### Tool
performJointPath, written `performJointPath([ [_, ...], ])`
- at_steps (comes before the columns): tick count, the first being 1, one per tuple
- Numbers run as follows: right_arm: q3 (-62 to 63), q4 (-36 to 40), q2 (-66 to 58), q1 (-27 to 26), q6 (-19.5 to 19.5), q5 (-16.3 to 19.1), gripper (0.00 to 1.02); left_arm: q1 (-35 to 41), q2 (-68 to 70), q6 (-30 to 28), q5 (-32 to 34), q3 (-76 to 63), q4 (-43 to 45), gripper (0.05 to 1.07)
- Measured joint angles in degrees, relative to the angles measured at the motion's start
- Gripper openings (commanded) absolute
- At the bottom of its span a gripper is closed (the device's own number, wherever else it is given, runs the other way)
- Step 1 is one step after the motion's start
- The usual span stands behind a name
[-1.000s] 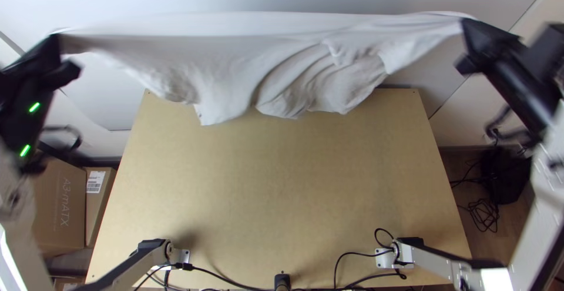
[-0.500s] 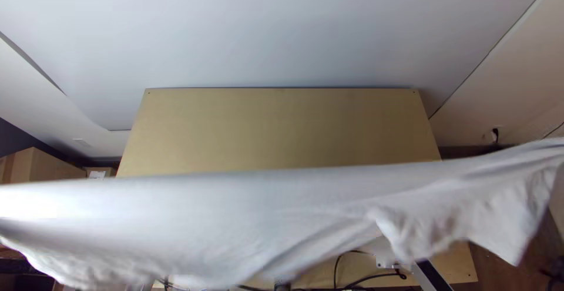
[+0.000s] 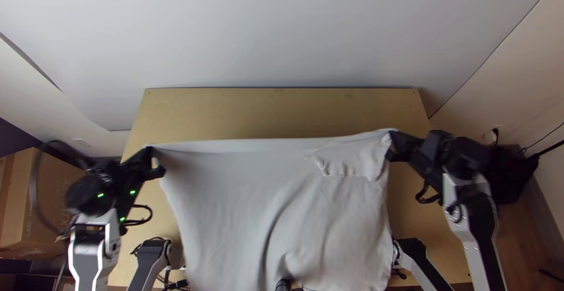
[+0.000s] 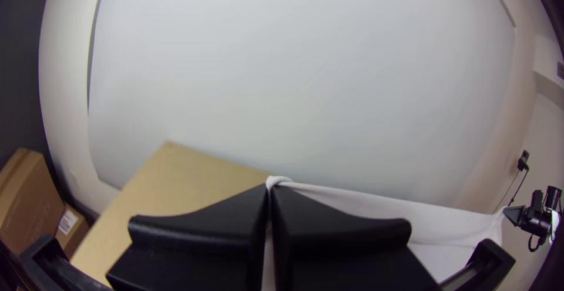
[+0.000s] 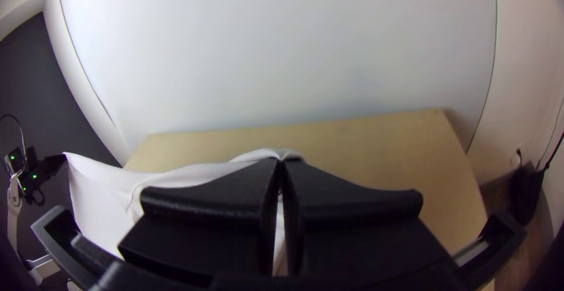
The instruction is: Fold the t-shirt
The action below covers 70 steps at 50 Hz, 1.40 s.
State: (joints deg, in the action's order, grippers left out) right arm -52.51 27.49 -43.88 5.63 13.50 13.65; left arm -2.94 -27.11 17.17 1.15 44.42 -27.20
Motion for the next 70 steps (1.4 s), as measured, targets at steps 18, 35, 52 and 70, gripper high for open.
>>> performJointPath([
  [18, 8.1, -19.6, -22.9, -0.8, 1.5, 0.1, 0.02, 0.8, -28.2, -1.1, 1.2, -11.5, 27.6, 0.08],
  [35, -9.7, -21.0, -49.6, -1.7, 1.5, 0.3, 0.02, 0.8, -56.7, -2.2, 1.2, 1.6, 34.7, 0.08],
  [52, -26.7, -20.0, -65.5, -2.8, 2.4, 0.3, 0.02, 0.8, -71.1, -2.1, 1.2, 15.9, 35.3, 0.08],
  [70, -36.7, -19.5, -70.6, -4.4, 3.9, 0.5, 0.02, 1.2, -75.3, 1.4, 1.2, 25.4, 35.7, 0.08],
])
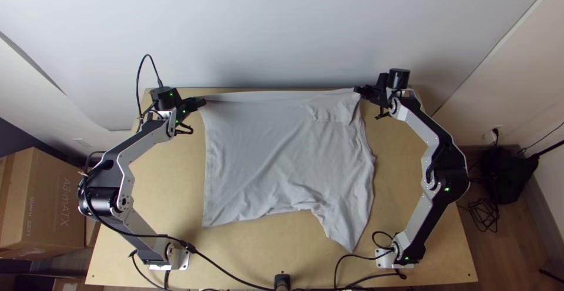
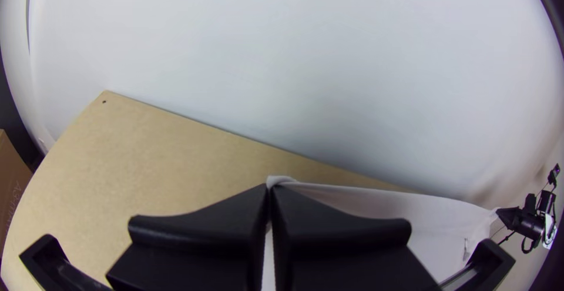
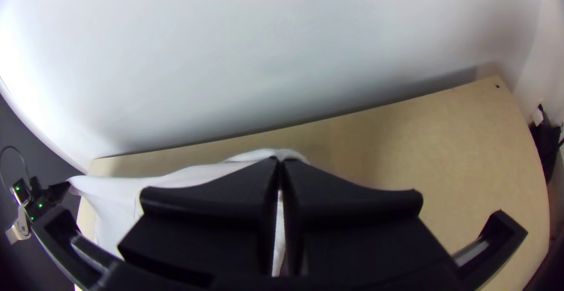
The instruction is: Fold the t-shirt
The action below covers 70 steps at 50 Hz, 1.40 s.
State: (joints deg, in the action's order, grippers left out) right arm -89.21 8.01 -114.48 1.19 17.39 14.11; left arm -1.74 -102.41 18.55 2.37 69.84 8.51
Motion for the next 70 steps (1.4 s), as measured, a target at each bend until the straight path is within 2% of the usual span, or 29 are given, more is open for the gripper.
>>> performJointPath([
  [16, 0.2, 10.6, 5.0, -0.3, 0.0, 0.0, 0.02, 0.2, 6.7, 0.6, 0.2, -5.0, -3.0, 0.08],
  [32, 10.3, 11.2, 13.7, -0.6, -1.6, 0.4, 0.02, 1.1, 16.4, 0.6, 0.2, -17.1, -3.2, 0.08],
  [57, 26.0, 11.6, 17.4, -1.3, -2.5, 0.4, 0.03, 3.3, 19.6, 1.0, 0.2, -27.7, -2.8, 0.09],
  [58, 26.6, 11.6, 17.5, -1.4, -2.4, 0.4, 0.1, 3.5, 19.6, 1.0, 0.2, -28.0, -2.8, 0.15],
  [59, 27.2, 11.6, 17.6, -1.4, -2.5, 0.4, 0.23, 3.8, 19.8, 1.0, 0.2, -28.5, -2.8, 0.26],
  [62, 28.9, 11.6, 18.2, -1.8, -2.4, 0.4, 0.73, 4.4, 20.3, 1.0, 0.2, -29.9, -2.9, 0.73],
  [63, 29.8, 11.6, 18.6, -1.9, -2.4, 0.4, 0.84, 4.6, 20.5, 1.0, 0.2, -30.3, -2.9, 0.86],
  [64, 30.3, 11.6, 19.0, -2.1, -2.4, 0.4, 0.87, 4.7, 20.7, 1.0, 0.2, -30.5, -3.3, 0.94],
  [66, 31.4, 11.8, 20.1, -2.6, -2.4, 0.2, 0.87, 4.8, 20.9, 1.0, 0.1, -30.6, -5.0, 1.01],
  [70, 33.4, 12.1, 23.2, -4.5, -2.4, 0.2, 0.88, 4.6, 21.6, 1.0, 0.0, -30.6, -8.7, 1.01],
])
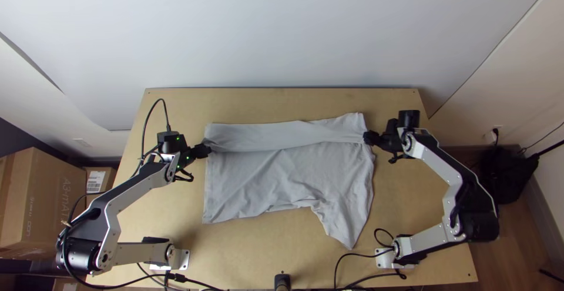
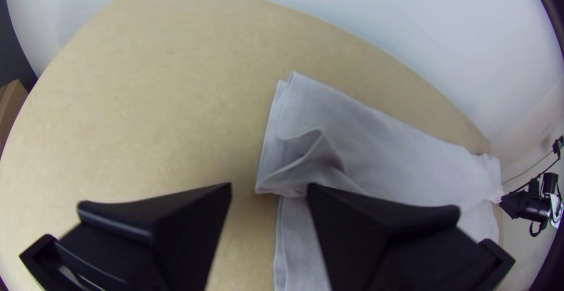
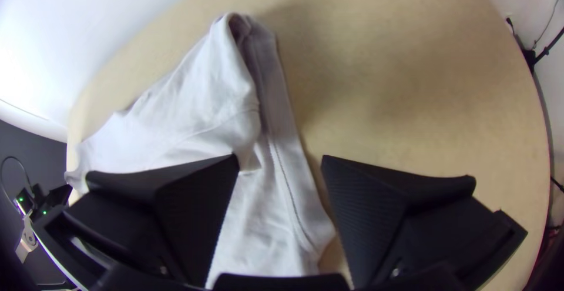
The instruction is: Fold the t-shirt
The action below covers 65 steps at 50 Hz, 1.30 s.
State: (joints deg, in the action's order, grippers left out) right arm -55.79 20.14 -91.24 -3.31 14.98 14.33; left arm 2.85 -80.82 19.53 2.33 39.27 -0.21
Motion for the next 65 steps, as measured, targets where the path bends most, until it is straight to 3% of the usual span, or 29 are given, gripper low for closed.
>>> performJointPath([
  [5, 2.3, 1.2, 6.8, -2.2, 0.0, -0.1, 0.88, -1.2, 2.7, 0.0, 0.3, 0.0, -1.3, 1.01],
  [10, 2.7, 7.8, 14.1, -3.8, 0.3, 0.4, 0.88, -3.8, 6.8, 0.0, 3.8, 0.1, -3.8, 1.01],
  [13, 2.7, 13.8, 17.2, -4.4, 0.7, 1.6, 0.99, -5.0, 8.7, 0.0, 6.0, 0.8, -7.6, 1.01],
  [26, 3.1, 38.1, 20.4, -5.1, 0.0, 2.7, 0.98, -5.3, 22.3, -0.5, 9.3, 1.3, -18.7, 1.01],
  [33, 6.7, 47.6, 18.7, -5.0, -2.2, 3.1, 0.9, -5.0, 27.3, -0.5, 9.5, 1.9, -23.0, 1.01],
  [39, 11.3, 48.6, 17.0, -3.4, -3.5, 3.3, 0.77, -5.0, 29.1, -0.5, 9.7, 1.9, -25.0, 1.01],
  [47, 13.8, 48.7, 16.9, 0.7, -4.0, 4.6, 0.76, -5.0, 30.5, -0.5, 9.9, 1.9, -26.5, 1.01],
  [59, 15.3, 43.6, 16.1, 4.5, -3.9, 4.8, 0.53, -2.9, 32.8, -1.6, 10.6, 2.0, -30.2, 1.01],
  [65, 15.3, 41.1, 13.9, 5.8, -3.6, 4.8, 0.31, 3.2, 34.7, -6.5, 10.6, 2.4, -38.7, 1.02],
])
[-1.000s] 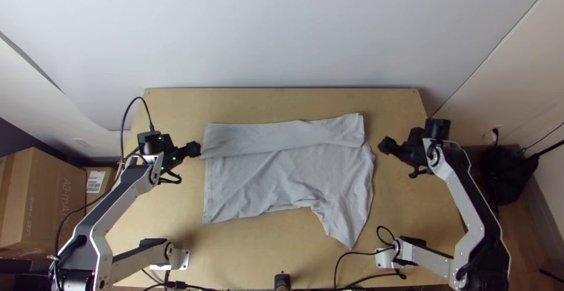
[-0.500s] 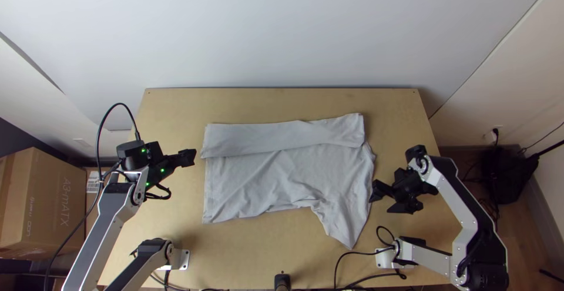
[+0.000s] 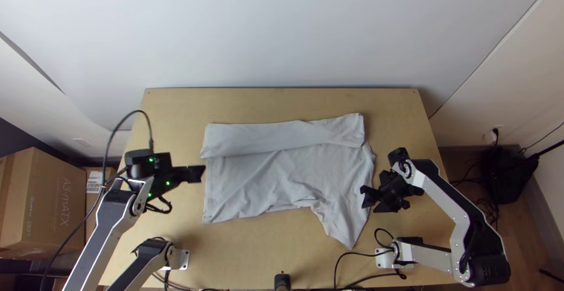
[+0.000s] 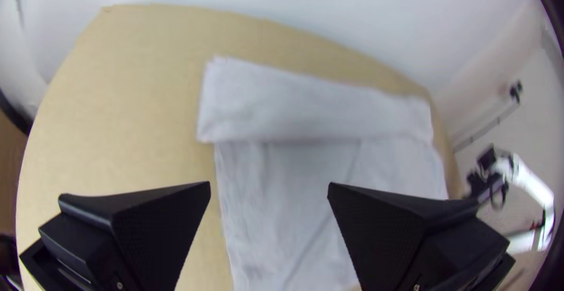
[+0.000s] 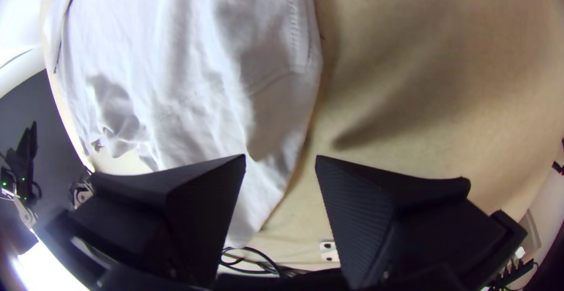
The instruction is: Fold the t-shirt
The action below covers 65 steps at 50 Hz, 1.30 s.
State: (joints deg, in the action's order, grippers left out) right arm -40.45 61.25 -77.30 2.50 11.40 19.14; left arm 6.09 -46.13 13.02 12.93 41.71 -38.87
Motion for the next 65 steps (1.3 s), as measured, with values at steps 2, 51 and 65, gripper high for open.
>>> performJointPath([
  [2, 0.1, -0.9, -0.5, 0.5, 0.1, 0.0, 0.22, 2.3, 0.5, -1.6, 0.0, 0.0, -2.8, 1.02],
  [51, 0.4, -2.2, 3.7, 3.5, 2.1, 0.0, 0.02, 29.0, -24.4, -10.6, -12.1, 0.0, -22.8, 0.64],
  [65, 0.2, -1.6, 4.6, 2.3, 2.3, 0.0, 0.02, 29.4, -25.8, -11.6, -12.2, 0.4, -20.5, 0.08],
])
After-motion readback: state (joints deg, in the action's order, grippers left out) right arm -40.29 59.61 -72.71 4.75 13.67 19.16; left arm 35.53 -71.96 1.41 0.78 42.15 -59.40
